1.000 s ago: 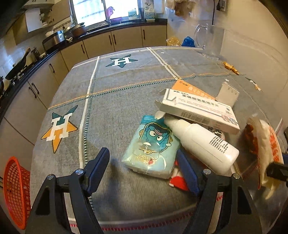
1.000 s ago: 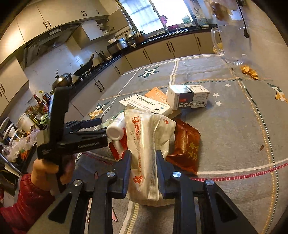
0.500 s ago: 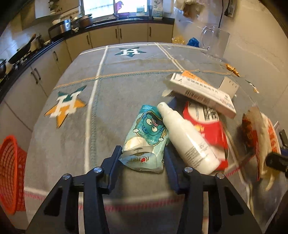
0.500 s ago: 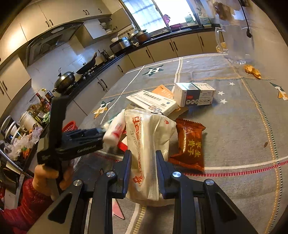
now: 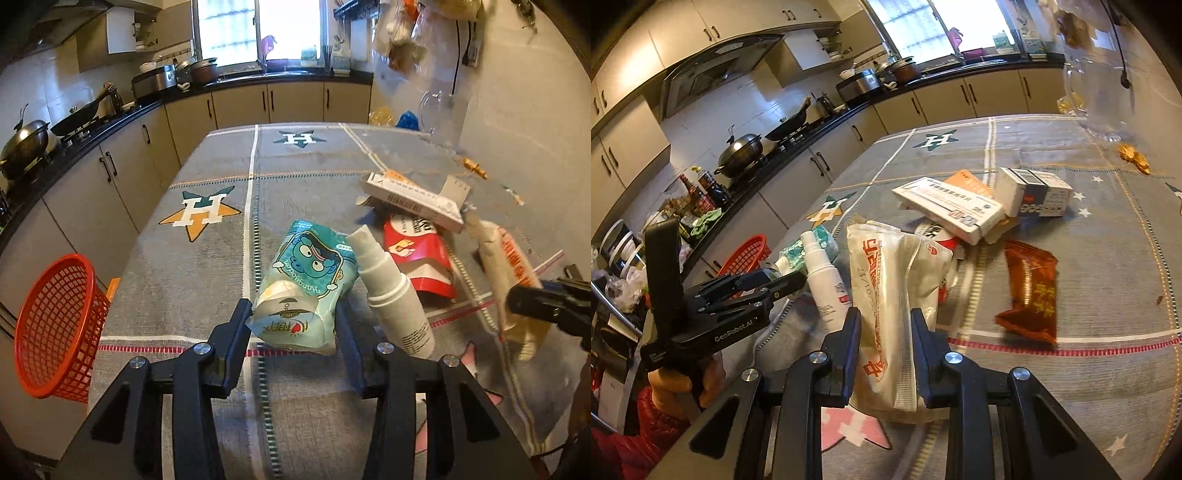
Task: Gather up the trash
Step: 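Grasp the blue snack pouch with the left tool while the right tool grasps the white paper bag, then carry the pouch and paper bag over the red basket and open both tools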
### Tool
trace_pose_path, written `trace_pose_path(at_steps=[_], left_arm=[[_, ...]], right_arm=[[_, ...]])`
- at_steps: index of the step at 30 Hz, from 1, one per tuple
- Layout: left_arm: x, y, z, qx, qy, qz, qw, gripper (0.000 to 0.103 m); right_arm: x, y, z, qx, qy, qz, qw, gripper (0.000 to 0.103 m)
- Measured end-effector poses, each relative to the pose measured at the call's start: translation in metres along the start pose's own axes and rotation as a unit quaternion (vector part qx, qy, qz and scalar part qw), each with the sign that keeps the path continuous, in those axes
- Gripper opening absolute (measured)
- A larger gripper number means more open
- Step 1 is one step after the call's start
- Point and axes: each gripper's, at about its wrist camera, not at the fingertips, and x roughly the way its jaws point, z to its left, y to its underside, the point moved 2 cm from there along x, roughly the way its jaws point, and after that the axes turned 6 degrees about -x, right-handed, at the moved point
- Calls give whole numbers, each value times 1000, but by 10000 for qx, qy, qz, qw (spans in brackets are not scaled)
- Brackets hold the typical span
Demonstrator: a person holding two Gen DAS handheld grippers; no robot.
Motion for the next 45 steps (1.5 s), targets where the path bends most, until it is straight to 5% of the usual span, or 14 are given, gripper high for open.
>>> trace_pose_path(at_steps=[13, 45], left_arm=[[-24, -7, 7, -197, 94, -340, 9992, 44], [-37, 9, 46, -560, -10, -398, 9976, 45]], right_arm=[[-1, -8, 22, -218, -11, -63, 9997, 29], [48, -22, 76, -747, -231, 333, 9964, 29]])
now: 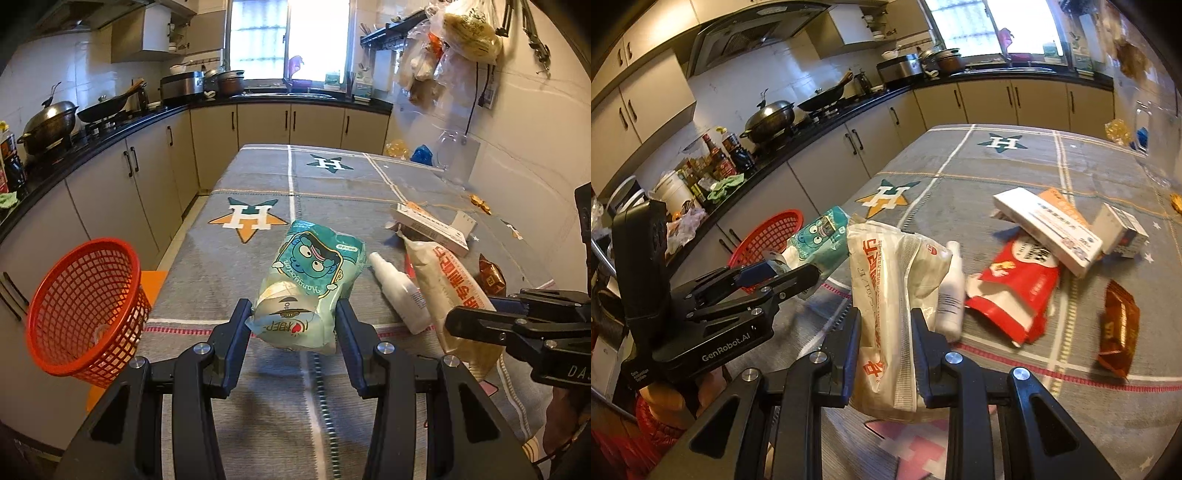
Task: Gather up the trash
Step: 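Carry the pouch and paper bag over the red basket and open both tools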
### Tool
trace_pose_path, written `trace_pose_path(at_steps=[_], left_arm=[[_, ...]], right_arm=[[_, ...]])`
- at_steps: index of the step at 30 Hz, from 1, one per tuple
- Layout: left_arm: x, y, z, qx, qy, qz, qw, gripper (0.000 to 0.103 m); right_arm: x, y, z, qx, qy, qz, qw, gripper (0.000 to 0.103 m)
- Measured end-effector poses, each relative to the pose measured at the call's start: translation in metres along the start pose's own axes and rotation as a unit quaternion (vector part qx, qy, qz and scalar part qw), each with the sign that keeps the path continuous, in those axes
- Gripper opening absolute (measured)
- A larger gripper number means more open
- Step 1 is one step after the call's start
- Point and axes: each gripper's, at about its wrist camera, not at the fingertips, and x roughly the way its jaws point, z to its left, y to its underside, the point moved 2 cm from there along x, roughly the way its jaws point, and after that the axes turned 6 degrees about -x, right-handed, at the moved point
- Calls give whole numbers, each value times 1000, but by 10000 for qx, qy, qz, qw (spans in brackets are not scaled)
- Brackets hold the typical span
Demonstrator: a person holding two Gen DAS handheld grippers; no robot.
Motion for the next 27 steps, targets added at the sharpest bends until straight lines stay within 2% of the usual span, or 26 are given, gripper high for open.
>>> trace_pose_path(at_steps=[27], left_arm=[[-26, -9, 99, -801, -479, -349, 9950, 45]], right_arm=[[66, -47, 66, -522, -368, 392, 9972, 29]])
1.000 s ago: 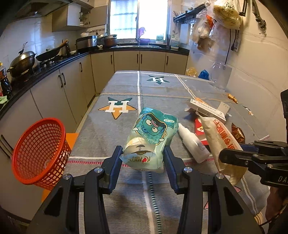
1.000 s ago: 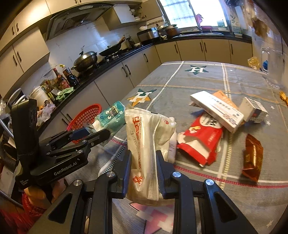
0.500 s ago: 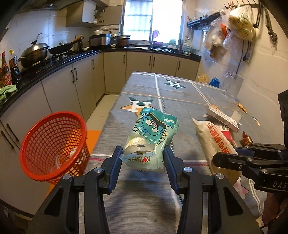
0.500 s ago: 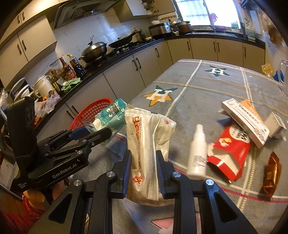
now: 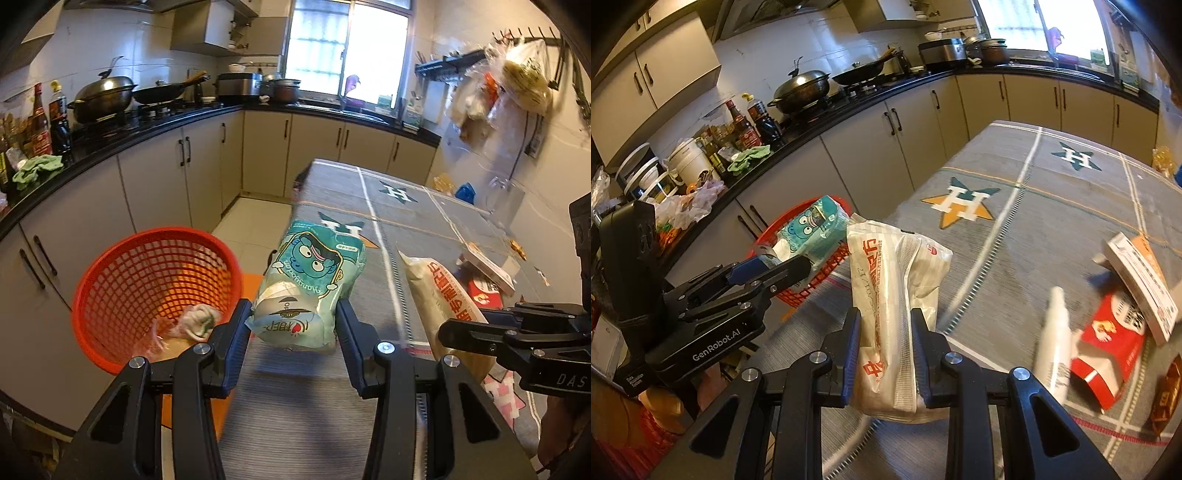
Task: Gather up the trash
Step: 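Carry the pouch and paper bag over the red basket and open both tools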
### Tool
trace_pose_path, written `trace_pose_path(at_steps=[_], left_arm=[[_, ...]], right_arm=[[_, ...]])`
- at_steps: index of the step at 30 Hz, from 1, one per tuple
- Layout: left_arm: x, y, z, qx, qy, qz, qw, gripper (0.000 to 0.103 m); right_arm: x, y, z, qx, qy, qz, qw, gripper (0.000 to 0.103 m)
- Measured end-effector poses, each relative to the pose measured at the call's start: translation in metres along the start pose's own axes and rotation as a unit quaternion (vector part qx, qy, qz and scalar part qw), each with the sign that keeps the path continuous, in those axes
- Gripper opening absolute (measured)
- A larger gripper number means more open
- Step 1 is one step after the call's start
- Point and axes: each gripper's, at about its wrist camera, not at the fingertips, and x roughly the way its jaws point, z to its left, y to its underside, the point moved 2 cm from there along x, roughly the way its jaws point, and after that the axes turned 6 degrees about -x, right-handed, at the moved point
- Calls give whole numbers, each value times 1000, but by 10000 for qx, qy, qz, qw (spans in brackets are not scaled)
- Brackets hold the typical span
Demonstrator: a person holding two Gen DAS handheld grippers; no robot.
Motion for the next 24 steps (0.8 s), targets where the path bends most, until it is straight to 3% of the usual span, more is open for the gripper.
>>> trace_pose_path(at_steps=[11, 24], left_arm=[[-14, -21, 66, -414, -494, -274, 9975, 45], [-3, -19, 120, -857, -849, -168, 9926, 45]], right_arm=[[28, -41, 30, -139, -270, 43, 9995, 29], [86, -86, 69, -52, -842, 213, 9962, 31]])
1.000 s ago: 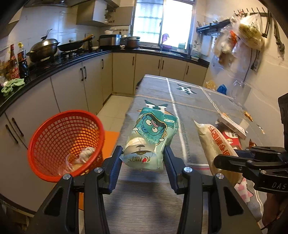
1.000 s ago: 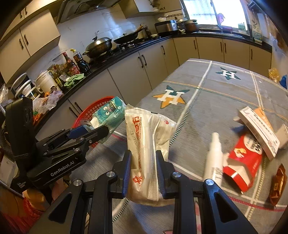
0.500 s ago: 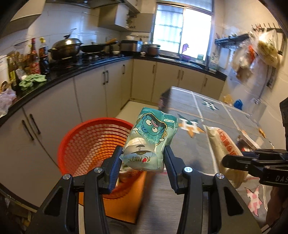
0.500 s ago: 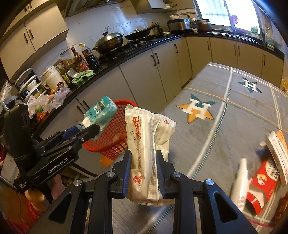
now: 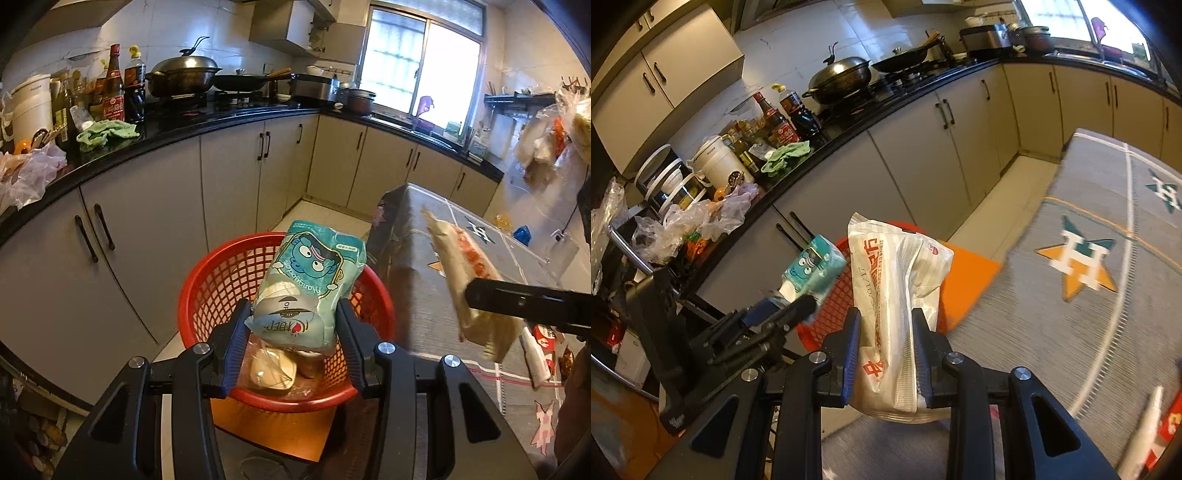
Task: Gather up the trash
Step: 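Carry the pouch and paper bag over the red basket and open both tools, then move both open tools back over the table toward the remaining items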
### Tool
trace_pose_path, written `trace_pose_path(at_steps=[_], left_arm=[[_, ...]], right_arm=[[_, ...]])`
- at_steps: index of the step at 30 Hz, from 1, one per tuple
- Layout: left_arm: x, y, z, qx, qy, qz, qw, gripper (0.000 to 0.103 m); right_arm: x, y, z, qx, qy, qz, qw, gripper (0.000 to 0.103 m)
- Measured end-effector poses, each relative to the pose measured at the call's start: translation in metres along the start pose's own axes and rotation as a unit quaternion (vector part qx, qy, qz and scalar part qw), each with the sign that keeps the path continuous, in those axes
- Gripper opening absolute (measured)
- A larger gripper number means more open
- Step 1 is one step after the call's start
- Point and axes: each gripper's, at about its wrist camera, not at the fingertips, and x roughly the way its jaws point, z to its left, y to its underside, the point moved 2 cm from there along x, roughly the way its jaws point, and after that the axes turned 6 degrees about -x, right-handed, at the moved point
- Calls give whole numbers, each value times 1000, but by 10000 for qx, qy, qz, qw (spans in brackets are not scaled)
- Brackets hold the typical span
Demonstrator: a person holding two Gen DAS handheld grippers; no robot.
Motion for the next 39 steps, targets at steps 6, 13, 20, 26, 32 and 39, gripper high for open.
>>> trace_pose_path(at_steps=[6, 13, 20, 26, 32, 39], left_arm=[[10, 0, 10, -32, -93, 62, 9999, 46], [18, -2, 15, -65, -192, 74, 9998, 51], [11, -1, 12, -58, -171, 35, 9998, 54], [-3, 11, -10, 41, 23, 12, 10000, 59], [-10, 32, -59, 425, 383, 127, 9983, 60], [-11, 56, -125, 973, 805, 315, 9915, 60]], right_arm=[[30, -15, 1, 215, -159, 56, 9996, 31], [59, -27, 3, 340, -284, 73, 9990, 41], [48, -24, 3, 301, -235, -49, 9993, 50], [3, 4, -5, 232, -160, -275, 9992, 50], [-52, 45, -25, 295, 43, -505, 9983, 50], [-109, 91, -66, 723, 404, -770, 9936, 50]])
